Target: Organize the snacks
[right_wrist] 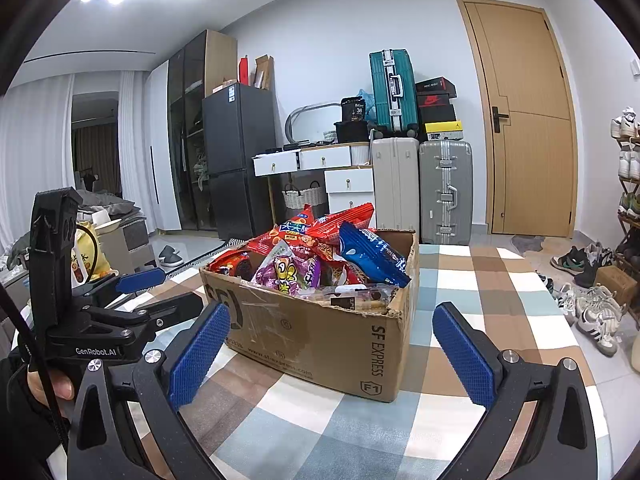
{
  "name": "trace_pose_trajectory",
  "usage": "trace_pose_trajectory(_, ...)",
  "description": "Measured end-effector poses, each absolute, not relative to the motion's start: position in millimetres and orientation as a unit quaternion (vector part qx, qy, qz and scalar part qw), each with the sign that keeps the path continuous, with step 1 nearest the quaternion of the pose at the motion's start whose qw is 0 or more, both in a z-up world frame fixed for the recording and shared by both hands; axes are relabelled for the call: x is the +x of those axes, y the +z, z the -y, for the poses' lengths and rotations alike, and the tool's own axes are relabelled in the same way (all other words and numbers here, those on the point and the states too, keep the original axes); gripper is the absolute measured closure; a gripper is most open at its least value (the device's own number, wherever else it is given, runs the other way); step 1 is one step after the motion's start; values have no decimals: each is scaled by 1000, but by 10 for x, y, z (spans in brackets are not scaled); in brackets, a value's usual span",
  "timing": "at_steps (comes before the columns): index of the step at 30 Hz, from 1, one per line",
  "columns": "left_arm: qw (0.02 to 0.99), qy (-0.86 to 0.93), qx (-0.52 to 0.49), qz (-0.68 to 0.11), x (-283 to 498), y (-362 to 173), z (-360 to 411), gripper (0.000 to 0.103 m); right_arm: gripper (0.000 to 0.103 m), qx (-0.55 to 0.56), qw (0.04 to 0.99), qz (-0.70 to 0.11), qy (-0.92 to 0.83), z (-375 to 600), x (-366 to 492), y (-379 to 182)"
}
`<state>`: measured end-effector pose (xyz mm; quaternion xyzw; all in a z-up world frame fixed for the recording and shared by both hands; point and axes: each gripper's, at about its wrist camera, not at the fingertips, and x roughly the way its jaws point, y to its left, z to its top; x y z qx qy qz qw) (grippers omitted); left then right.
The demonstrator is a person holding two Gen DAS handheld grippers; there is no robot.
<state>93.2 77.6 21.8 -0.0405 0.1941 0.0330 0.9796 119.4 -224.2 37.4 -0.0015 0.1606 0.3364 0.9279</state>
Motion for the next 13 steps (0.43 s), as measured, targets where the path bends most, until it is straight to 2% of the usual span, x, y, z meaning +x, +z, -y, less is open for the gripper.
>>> trace_pose_trajectory(13,980,31,-40,-193,945,202,-792,1,0,-2,928,-160,337,2234,1193,370)
